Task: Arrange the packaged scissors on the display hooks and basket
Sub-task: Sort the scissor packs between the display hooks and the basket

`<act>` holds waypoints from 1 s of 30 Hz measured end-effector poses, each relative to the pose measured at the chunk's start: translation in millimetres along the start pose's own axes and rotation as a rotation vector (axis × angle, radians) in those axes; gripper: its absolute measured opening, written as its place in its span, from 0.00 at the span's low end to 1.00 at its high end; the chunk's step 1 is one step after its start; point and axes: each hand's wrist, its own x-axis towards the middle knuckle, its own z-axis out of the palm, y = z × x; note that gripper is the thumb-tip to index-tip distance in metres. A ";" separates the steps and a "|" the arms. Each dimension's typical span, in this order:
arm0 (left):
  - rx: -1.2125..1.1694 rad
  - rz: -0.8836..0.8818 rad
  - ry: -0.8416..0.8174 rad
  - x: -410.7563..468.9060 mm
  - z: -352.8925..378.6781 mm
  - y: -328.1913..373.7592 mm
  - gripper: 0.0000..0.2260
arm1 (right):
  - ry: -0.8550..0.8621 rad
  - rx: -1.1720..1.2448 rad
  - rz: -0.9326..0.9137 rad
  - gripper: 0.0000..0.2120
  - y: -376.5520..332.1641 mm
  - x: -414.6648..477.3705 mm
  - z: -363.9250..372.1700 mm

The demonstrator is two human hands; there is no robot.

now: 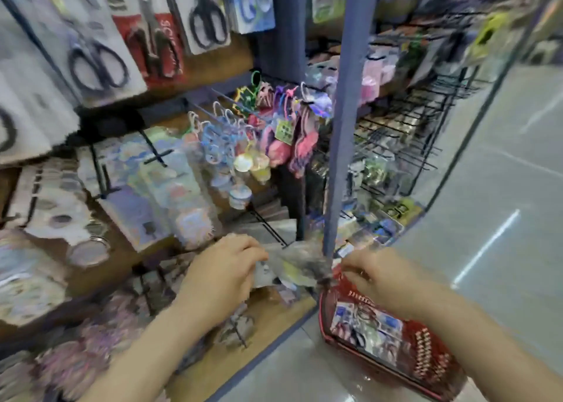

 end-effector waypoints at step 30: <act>-0.188 -0.069 -1.162 41.9 864.6 124.3 0.23 | -0.281 1.099 1.304 0.10 465.3 37.1 672.9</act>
